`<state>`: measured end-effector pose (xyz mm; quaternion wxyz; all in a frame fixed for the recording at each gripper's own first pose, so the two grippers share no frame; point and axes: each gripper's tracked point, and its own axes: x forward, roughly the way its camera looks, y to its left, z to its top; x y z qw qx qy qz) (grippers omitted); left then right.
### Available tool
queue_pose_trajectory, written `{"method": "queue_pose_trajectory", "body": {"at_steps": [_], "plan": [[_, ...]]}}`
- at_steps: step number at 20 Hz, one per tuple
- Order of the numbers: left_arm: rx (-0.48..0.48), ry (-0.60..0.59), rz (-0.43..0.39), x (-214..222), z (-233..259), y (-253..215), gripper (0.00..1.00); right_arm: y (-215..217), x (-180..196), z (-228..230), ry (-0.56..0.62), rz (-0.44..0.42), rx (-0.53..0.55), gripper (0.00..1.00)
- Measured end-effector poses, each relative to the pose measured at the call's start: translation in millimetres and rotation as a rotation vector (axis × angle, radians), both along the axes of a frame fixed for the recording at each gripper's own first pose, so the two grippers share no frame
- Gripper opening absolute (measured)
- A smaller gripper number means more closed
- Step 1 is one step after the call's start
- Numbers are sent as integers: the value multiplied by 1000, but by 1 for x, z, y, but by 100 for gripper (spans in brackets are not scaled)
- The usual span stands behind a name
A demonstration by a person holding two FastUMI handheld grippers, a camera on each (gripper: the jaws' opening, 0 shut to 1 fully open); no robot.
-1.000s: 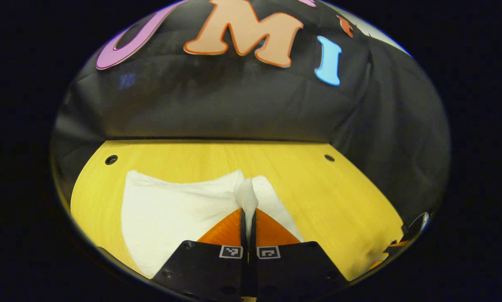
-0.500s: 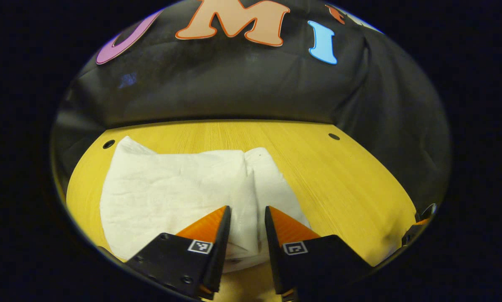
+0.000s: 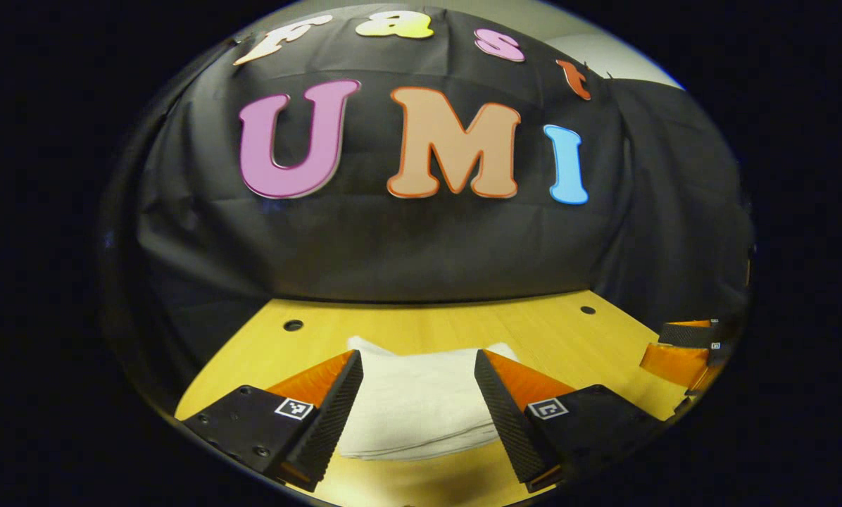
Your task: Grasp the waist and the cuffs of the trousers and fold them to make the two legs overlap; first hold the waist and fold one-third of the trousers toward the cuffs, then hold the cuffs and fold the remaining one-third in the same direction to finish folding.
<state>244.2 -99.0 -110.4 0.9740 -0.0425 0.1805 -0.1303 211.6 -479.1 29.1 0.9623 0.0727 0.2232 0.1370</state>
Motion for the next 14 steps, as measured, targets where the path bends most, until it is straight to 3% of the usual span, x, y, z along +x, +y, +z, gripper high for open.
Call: {"method": "queue_pose_trajectory", "body": {"at_steps": [4, 8, 9, 13, 14], "plan": [[-19, -80, 75, -9, 33, 57, 95, 33, 12, 53, -128, -52, 25, 97], [-57, -136, 164, -19, 46, 101, 95, 62, 5, 70, -196, -50, -10, 97], [-57, -138, 167, -20, 45, 105, 95, 68, 4, 72, -202, -50, -7, 93], [-25, -165, 165, -18, 53, 114, 95, 81, 7, 79, -232, -65, -6, 93], [-19, -175, 156, -19, 56, 114, 95, 83, 7, 80, -238, -65, -7, 97]]}}
